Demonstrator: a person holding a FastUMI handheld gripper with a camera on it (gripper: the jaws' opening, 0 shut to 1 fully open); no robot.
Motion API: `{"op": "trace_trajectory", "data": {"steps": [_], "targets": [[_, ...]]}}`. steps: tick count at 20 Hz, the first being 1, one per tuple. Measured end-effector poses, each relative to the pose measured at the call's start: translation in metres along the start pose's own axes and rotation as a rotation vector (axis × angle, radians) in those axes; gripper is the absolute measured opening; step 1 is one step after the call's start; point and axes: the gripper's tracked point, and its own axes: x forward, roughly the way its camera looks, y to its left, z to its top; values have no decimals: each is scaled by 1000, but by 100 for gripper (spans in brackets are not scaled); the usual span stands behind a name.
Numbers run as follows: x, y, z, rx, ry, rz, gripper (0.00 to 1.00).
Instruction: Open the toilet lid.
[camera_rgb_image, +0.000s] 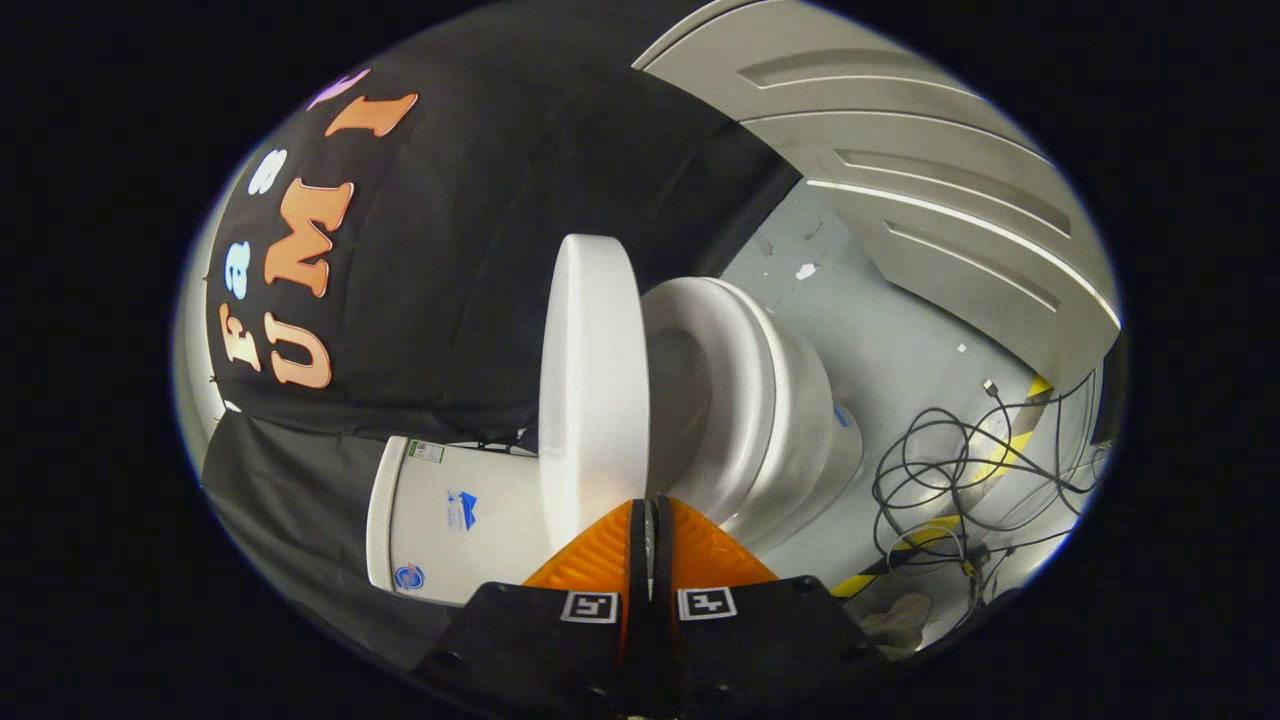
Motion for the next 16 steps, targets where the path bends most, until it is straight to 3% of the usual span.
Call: {"op": "trace_trajectory", "data": {"steps": [13, 16], "targets": [[-12, 76, 4, -181, -99, 22, 8], [-15, 74, 1, -158, -85, 2, 8]]}}
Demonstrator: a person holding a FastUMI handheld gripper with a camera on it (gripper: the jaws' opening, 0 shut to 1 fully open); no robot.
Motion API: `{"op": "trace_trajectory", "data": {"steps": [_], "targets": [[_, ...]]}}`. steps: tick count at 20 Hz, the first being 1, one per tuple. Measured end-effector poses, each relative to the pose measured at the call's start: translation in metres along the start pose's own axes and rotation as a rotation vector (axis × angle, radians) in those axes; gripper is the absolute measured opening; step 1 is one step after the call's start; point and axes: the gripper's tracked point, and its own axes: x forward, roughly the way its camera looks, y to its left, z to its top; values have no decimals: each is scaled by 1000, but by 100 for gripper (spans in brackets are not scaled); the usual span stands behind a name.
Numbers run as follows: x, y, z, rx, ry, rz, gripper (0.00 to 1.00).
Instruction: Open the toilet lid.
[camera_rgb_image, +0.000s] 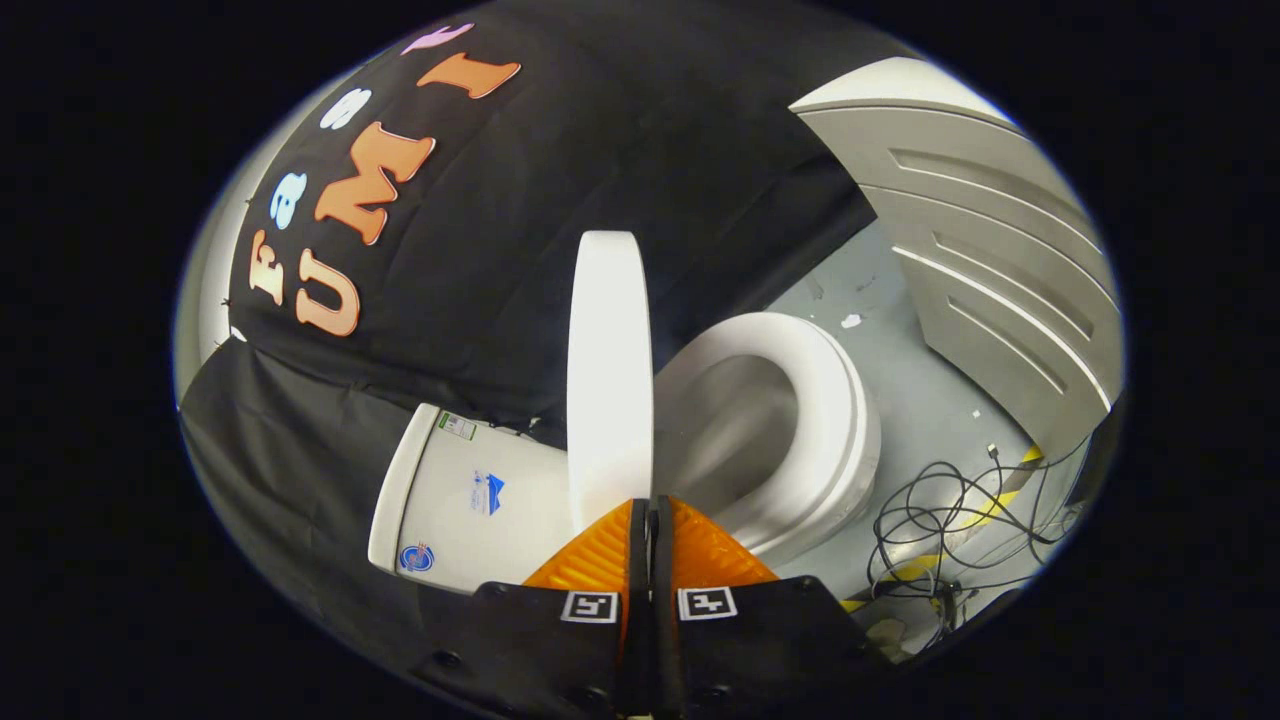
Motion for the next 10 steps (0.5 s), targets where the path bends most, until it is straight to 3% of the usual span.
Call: {"op": "trace_trajectory", "data": {"steps": [10], "targets": [[-7, 43, -1, -80, -25, -3, 8]]}}
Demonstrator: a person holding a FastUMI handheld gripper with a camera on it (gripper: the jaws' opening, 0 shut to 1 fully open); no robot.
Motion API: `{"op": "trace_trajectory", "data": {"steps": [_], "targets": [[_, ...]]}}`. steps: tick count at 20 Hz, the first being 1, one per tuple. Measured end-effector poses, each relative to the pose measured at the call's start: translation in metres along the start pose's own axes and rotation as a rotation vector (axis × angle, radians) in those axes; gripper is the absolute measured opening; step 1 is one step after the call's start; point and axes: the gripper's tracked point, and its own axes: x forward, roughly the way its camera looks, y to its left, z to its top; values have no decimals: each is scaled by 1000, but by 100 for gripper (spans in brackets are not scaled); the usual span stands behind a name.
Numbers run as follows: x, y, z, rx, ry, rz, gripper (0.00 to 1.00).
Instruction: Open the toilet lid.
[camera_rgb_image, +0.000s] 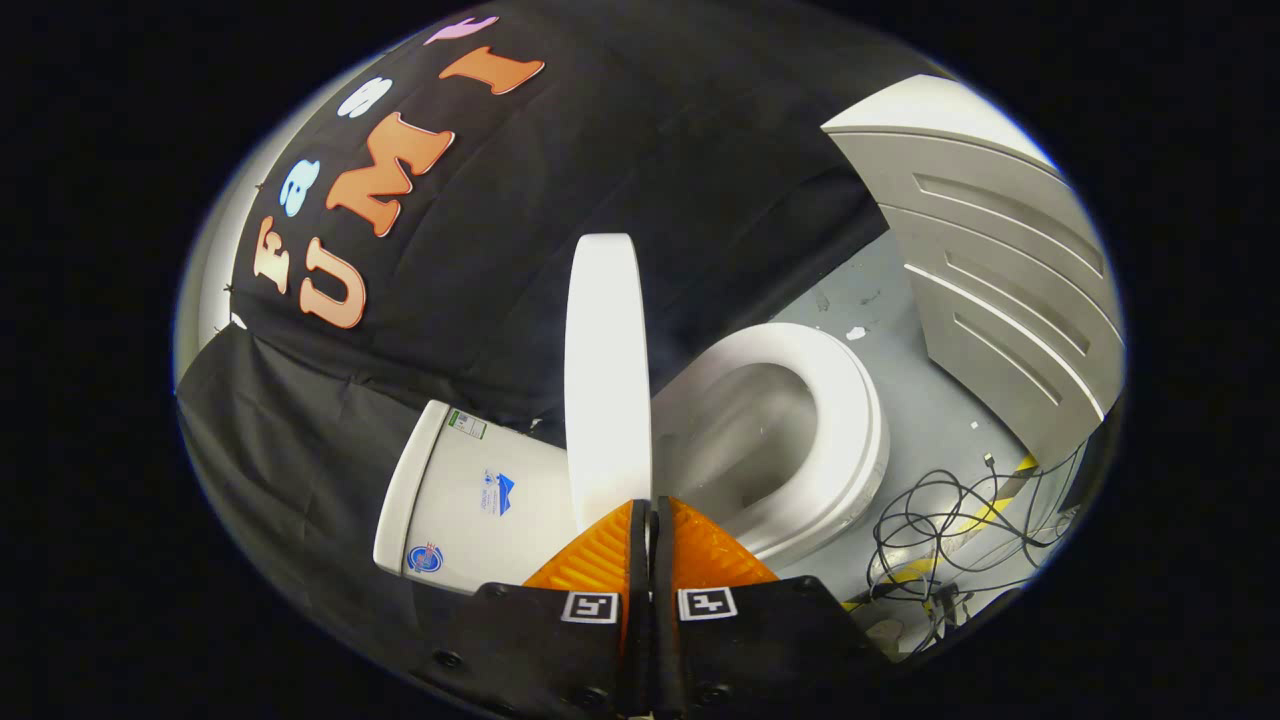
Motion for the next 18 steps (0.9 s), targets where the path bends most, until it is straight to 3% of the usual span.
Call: {"op": "trace_trajectory", "data": {"steps": [18], "targets": [[-10, 113, -8, -222, -58, -6, 8]]}}
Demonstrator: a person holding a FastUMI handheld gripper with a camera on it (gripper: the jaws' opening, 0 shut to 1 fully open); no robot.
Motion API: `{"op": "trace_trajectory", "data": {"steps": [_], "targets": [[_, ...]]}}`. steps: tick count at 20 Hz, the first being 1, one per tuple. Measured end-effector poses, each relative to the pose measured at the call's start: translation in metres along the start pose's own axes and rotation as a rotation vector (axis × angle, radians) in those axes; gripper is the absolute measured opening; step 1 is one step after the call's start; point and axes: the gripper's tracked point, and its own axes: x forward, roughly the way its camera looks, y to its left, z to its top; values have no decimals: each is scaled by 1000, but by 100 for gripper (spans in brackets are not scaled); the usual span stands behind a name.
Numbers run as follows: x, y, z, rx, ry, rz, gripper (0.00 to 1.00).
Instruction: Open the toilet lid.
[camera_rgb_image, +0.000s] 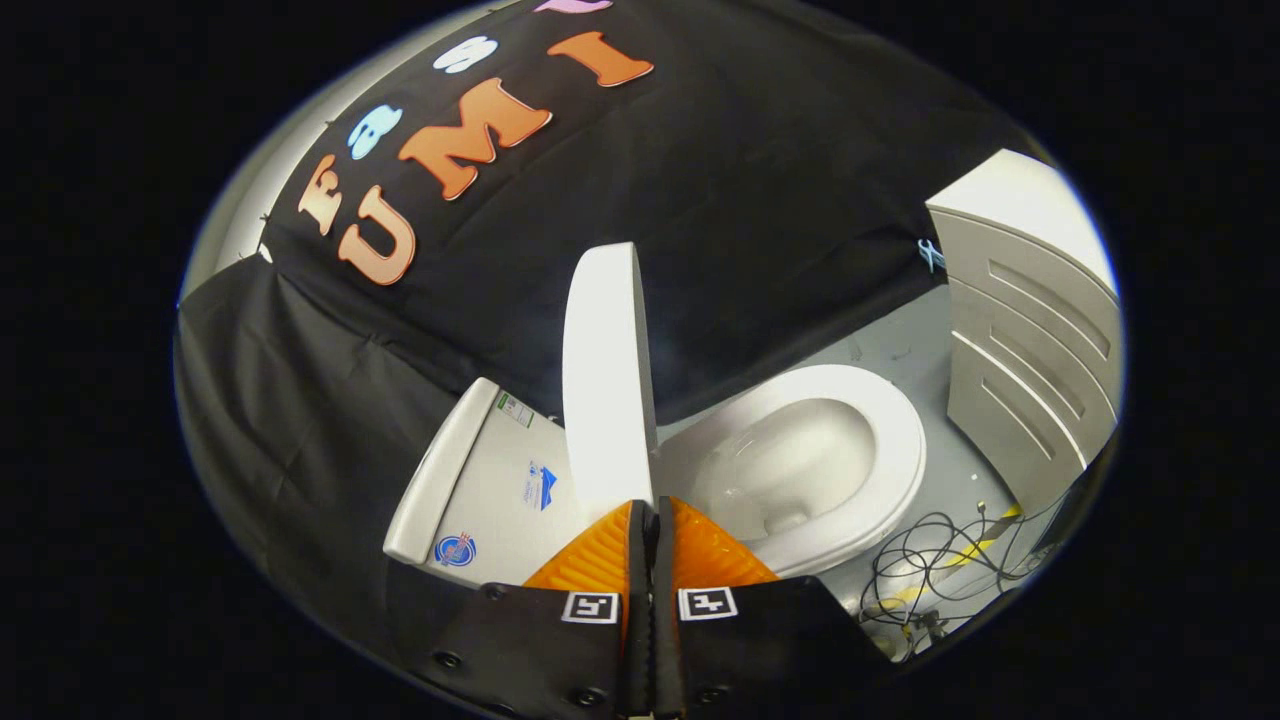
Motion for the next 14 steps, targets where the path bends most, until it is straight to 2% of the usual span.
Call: {"op": "trace_trajectory", "data": {"steps": [4, 9, 14], "targets": [[0, 11, -1, -43, -8, -5, 9], [1, 26, 2, 5, -9, 19, 9], [7, 54, -2, -57, -11, 28, 8]]}}
